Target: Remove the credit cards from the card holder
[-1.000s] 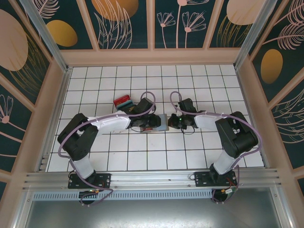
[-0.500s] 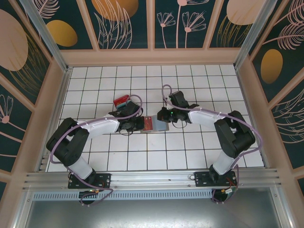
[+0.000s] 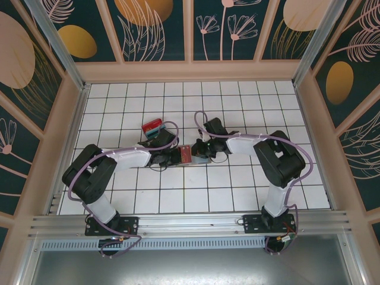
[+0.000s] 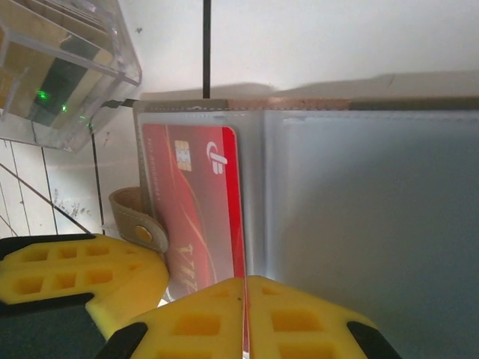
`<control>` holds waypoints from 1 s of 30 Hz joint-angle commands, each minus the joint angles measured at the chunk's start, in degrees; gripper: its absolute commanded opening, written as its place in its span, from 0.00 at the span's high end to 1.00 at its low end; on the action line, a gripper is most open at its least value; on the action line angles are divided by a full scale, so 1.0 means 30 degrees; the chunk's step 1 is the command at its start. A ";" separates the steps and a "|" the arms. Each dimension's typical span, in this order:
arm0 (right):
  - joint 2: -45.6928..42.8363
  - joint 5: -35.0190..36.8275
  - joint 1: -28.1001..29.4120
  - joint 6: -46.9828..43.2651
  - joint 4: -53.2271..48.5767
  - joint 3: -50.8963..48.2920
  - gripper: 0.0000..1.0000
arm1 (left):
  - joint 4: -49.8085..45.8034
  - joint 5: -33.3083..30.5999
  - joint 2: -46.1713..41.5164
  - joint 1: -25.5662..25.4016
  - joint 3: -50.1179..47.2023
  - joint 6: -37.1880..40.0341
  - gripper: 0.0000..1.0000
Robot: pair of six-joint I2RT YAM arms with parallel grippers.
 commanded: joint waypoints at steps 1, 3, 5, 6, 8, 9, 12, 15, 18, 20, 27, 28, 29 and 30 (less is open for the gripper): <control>0.0311 -0.0449 0.0259 0.0400 0.0525 0.0433 0.89 | 0.0127 0.0322 0.0359 -0.0032 -0.0460 -0.0295 0.93; 0.0343 -0.0478 0.0278 0.0401 0.0549 0.0432 0.87 | 0.0126 0.0358 0.0338 -0.0036 -0.0520 -0.0322 0.93; 0.0436 -0.0565 0.0301 0.0393 0.0628 0.0447 0.86 | 0.0126 0.0355 0.0319 -0.0010 -0.0528 -0.0324 0.93; 0.0488 -0.0593 0.0301 0.0400 0.0612 0.0433 0.85 | 0.0126 0.0379 0.0323 -0.0035 -0.0512 -0.0367 0.93; 0.0654 -0.0582 0.0301 0.0400 0.0596 0.0441 0.84 | 0.0126 0.0408 0.0317 -0.0051 -0.0509 -0.0391 0.93; 0.0715 -0.0545 0.0301 0.0389 0.0571 0.0432 0.84 | 0.0126 0.0410 0.0364 -0.0029 -0.0495 -0.0382 0.93; 0.0910 -0.0169 0.0300 0.0349 0.0280 0.0403 0.83 | 0.0074 0.0432 0.0383 -0.0041 -0.0492 -0.0383 0.93; 0.0838 0.0280 0.0299 0.0342 0.0029 0.0392 0.82 | -0.0043 0.0439 0.0367 -0.0021 -0.0434 -0.0322 0.93; 0.0629 0.0778 0.0301 0.0284 -0.0270 0.0418 0.82 | -0.0182 0.0410 0.0365 -0.0044 -0.0359 -0.0281 0.93; 0.0687 0.0456 0.0299 0.0226 -0.0110 0.0447 0.83 | -0.0196 0.0410 0.0392 -0.0042 -0.0315 -0.0269 0.93; 0.1169 -0.1738 0.0319 0.0285 0.1055 0.0282 0.90 | -0.0109 0.0793 0.0371 -0.0063 -0.0136 -0.0243 0.93; 0.1153 -0.1742 0.0330 0.0255 0.1064 0.0258 0.91 | -0.0079 0.0791 0.0386 -0.0044 -0.0168 -0.0253 0.93; 0.1188 -0.1793 0.0330 0.0211 0.1062 0.0279 0.93 | -0.0065 0.0821 0.0859 -0.0049 -0.0161 -0.0284 0.93; 0.1193 -0.1894 0.0330 0.0151 0.1048 0.0286 0.97 | -0.0058 0.0859 0.0929 -0.0037 -0.0169 -0.0277 0.93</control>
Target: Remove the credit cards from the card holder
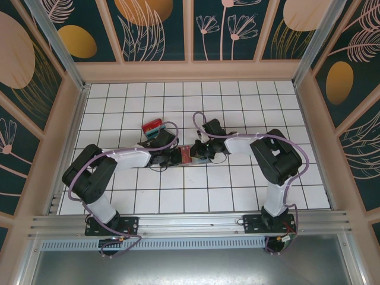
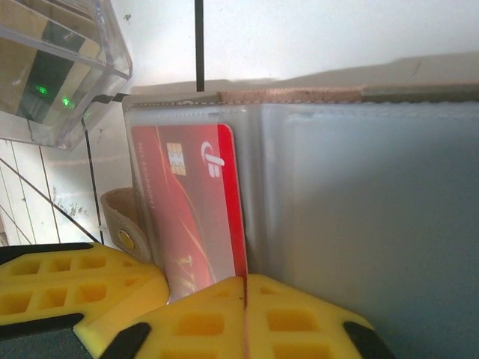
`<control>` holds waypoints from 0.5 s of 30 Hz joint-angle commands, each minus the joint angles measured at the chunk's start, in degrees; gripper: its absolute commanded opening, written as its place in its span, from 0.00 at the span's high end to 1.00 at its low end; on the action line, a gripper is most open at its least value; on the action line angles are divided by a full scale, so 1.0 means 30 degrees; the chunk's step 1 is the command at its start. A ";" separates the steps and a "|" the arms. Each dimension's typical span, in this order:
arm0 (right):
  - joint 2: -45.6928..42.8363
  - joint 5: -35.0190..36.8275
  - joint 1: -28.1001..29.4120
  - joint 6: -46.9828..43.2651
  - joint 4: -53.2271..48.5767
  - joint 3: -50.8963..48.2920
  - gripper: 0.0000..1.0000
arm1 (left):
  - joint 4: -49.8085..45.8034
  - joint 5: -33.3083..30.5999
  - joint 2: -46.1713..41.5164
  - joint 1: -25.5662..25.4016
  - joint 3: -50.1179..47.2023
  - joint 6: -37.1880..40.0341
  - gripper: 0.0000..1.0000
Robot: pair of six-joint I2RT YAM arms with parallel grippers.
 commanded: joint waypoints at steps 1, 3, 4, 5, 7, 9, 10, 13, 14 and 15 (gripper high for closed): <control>0.0471 -0.1294 0.0249 -0.0109 0.0452 0.0253 1.00 | -0.0345 0.0412 0.0835 -0.0061 -0.0016 -0.0003 0.93; 0.0295 -0.1155 0.0246 -0.0204 0.0370 0.0217 1.00 | -0.0401 0.0412 0.0833 -0.0051 0.0019 -0.0003 0.94; 0.0125 -0.0988 0.0192 -0.0243 0.0340 0.0167 1.00 | -0.0443 0.0361 0.0838 -0.0062 0.0040 -0.0005 0.93; -0.0106 -0.0765 0.0147 -0.0250 0.0275 0.0053 1.00 | -0.0503 0.0304 0.0794 -0.0048 0.0035 -0.0005 0.93; -0.0518 -0.0427 -0.0060 -0.0250 0.0225 -0.0238 1.00 | -0.0574 0.0212 0.0768 -0.0051 0.0017 0.0024 0.94; -0.0971 -0.0181 -0.0408 -0.0222 0.0168 -0.0588 1.00 | -0.0637 0.0158 0.0761 -0.0049 -0.0021 0.0026 0.94; -0.1154 -0.0091 -0.0618 -0.0184 0.0169 -0.0765 1.00 | -0.0648 0.0123 0.0769 -0.0039 -0.0037 0.0037 0.94; -0.1670 -0.0064 -0.1144 -0.0224 0.0097 -0.1338 1.00 | -0.0678 0.0145 0.0782 -0.0035 -0.0027 0.0056 0.94; -0.1761 -0.0115 -0.1319 -0.0248 0.0042 -0.1462 1.00 | -0.0681 0.0146 0.0812 -0.0062 -0.0045 0.0056 0.94; -0.1832 -0.0149 -0.1355 -0.0293 0.0003 -0.1564 1.00 | -0.0678 0.0130 0.0848 -0.0055 0.0004 0.0056 0.94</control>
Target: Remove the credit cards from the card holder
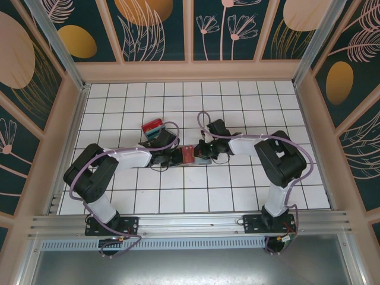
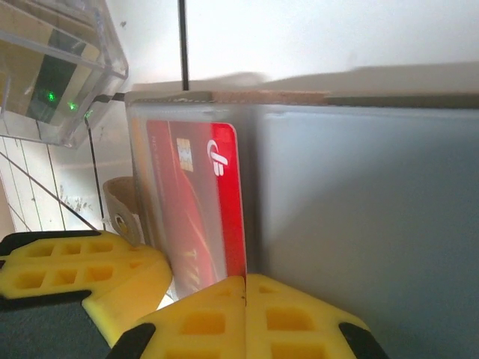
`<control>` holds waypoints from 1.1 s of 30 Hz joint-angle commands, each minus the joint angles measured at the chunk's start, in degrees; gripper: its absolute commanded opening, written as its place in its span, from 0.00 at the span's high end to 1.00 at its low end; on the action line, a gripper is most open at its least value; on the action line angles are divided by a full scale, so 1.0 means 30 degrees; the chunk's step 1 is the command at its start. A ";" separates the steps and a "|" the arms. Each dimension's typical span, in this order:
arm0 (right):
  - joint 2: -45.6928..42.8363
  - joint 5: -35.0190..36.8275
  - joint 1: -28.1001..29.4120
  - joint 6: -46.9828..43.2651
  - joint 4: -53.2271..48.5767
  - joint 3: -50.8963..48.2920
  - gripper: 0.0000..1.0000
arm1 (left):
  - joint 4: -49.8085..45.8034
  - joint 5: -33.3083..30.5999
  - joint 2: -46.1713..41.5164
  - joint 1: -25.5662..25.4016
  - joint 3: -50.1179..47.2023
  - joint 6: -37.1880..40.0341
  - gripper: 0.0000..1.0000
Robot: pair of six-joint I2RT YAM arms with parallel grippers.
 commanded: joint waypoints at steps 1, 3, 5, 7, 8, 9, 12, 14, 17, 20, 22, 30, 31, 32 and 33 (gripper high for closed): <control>-0.0851 0.0117 -0.0462 -0.0343 -0.0235 -0.0523 1.00 | -0.1027 -0.0035 0.0644 -0.0025 -0.0059 0.0052 0.94; -0.0937 0.0146 -0.0459 -0.0453 -0.0322 -0.0570 1.00 | -0.1072 -0.0034 0.0658 -0.0015 -0.0004 0.0052 0.94; -0.0837 0.0106 -0.0451 -0.0477 -0.0362 -0.0589 1.00 | -0.1041 -0.0030 0.0679 -0.0043 0.0000 0.0073 0.94; -0.0796 -0.0140 -0.0465 -0.0349 -0.0066 -0.0608 1.00 | -0.1076 -0.0032 0.0673 -0.0025 -0.0015 0.0085 0.94; -0.0774 -0.0174 -0.0446 -0.0280 0.0049 -0.0579 1.00 | -0.1079 -0.0034 0.0651 -0.0029 0.0000 0.0085 0.94; -0.0718 -0.0211 -0.0439 -0.0265 0.0134 -0.0482 0.99 | -0.1086 -0.0037 0.0644 -0.0034 -0.0026 0.0085 0.94; -0.0208 -0.0293 -0.0356 -0.0316 0.0171 -0.0130 0.77 | -0.1080 0.0003 0.0616 -0.0027 -0.0056 0.0081 0.94; 0.0221 -0.0351 -0.0262 -0.0273 0.0271 0.0070 0.74 | -0.1079 0.0021 0.0670 -0.0042 -0.0030 0.0114 0.94; 0.0670 -0.0410 -0.0144 -0.0191 0.0422 0.0296 0.74 | -0.1080 0.0082 0.0694 -0.0002 0.0027 0.0129 0.94; 0.0849 -0.0381 -0.0115 -0.0169 0.0469 0.0313 0.77 | -0.1079 0.0052 0.0643 -0.0019 0.0057 0.0128 0.94; 0.0812 -0.0309 -0.0143 -0.0233 0.0420 0.0222 0.89 | -0.1079 0.0067 0.0601 -0.0018 0.0080 0.0118 0.94; -0.0839 0.0468 -0.1456 -0.0529 0.0186 -0.1399 1.00 | -0.1270 -0.0092 0.0644 -0.0032 0.0037 0.0260 0.94; -0.1078 0.0454 -0.1732 -0.0617 0.0189 -0.1656 1.00 | -0.1298 -0.0109 0.0674 -0.0009 0.0043 0.0290 0.94; -0.1386 0.0414 -0.2020 -0.0746 0.0171 -0.1953 1.00 | -0.1312 -0.0086 0.0659 0.0000 0.0055 0.0290 0.94; -0.1681 0.0353 -0.2328 -0.0891 0.0132 -0.2191 1.00 | -0.1342 -0.0092 0.0646 -0.0041 0.0083 0.0318 0.94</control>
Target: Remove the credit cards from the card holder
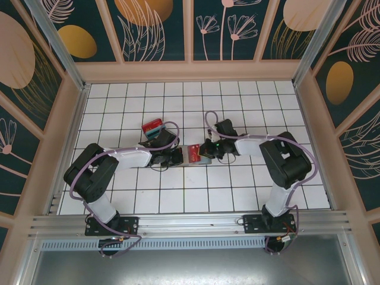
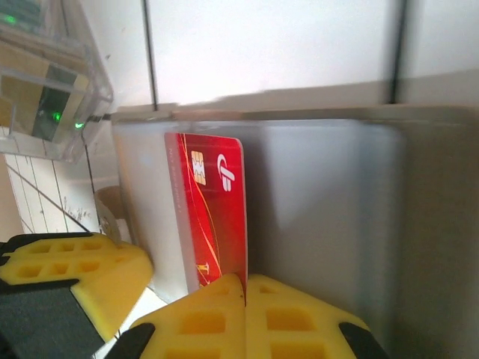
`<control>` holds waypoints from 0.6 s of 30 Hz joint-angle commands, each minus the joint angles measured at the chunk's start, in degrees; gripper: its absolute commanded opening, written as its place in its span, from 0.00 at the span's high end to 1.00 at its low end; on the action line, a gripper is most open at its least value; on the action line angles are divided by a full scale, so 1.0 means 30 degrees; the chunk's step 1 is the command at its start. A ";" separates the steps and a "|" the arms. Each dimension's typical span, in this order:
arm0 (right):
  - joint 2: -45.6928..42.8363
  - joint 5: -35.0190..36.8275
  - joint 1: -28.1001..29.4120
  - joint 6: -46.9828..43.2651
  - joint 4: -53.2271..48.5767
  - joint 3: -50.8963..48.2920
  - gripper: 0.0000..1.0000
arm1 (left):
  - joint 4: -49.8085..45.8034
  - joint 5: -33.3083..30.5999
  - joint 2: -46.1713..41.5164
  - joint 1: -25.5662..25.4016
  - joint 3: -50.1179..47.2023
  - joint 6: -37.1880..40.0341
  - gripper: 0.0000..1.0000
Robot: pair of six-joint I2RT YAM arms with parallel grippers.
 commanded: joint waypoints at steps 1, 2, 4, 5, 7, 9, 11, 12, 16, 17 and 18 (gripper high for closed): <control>-0.1144 0.0742 -0.1108 -0.0820 -0.0616 -0.1040 1.00 | -0.1352 -0.0165 0.0583 -0.0029 0.0066 0.0310 0.94; -0.1452 0.0717 -0.1359 -0.0999 -0.0715 -0.1242 1.00 | -0.1386 -0.0172 0.0601 -0.0016 0.0106 0.0337 0.94; -0.2082 0.0687 -0.1762 -0.1266 -0.0881 -0.1461 1.00 | -0.1437 -0.0176 0.0550 -0.0042 0.0175 0.0332 0.94; -0.2412 0.0657 -0.1941 -0.1384 -0.1020 -0.1507 1.00 | -0.1487 -0.0173 0.0521 -0.0024 0.0291 0.0314 0.94; -0.3069 0.0620 -0.2143 -0.1552 -0.1222 -0.1463 1.00 | -0.1555 -0.0072 0.0271 -0.0028 0.0536 0.0184 0.94; -0.3689 0.0599 -0.2304 -0.1675 -0.1352 -0.1327 1.00 | -0.1533 -0.0026 -0.0371 -0.0016 0.0894 -0.0031 0.88; -0.4267 0.0518 -0.2348 -0.1704 -0.1474 -0.1076 1.00 | -0.1391 0.0063 -0.1008 0.0004 0.1372 -0.0395 0.74; -0.4481 0.0441 -0.2375 -0.1757 -0.1516 -0.0913 1.00 | -0.1128 0.0259 -0.1343 0.0031 0.1525 -0.0617 0.70; -0.5379 -0.0408 -0.2388 -0.1546 -0.1114 -0.0349 1.00 | 0.0957 0.1542 -0.2740 0.0555 0.1456 -0.2213 0.58; -0.5569 -0.0683 -0.2397 -0.1357 -0.0884 -0.0269 1.00 | 0.1566 0.1864 -0.3063 0.0768 0.1253 -0.2669 0.57; -0.5761 -0.0995 -0.2399 -0.1176 -0.0624 -0.0248 1.00 | 0.2120 0.2187 -0.3311 0.0961 0.1051 -0.3097 0.57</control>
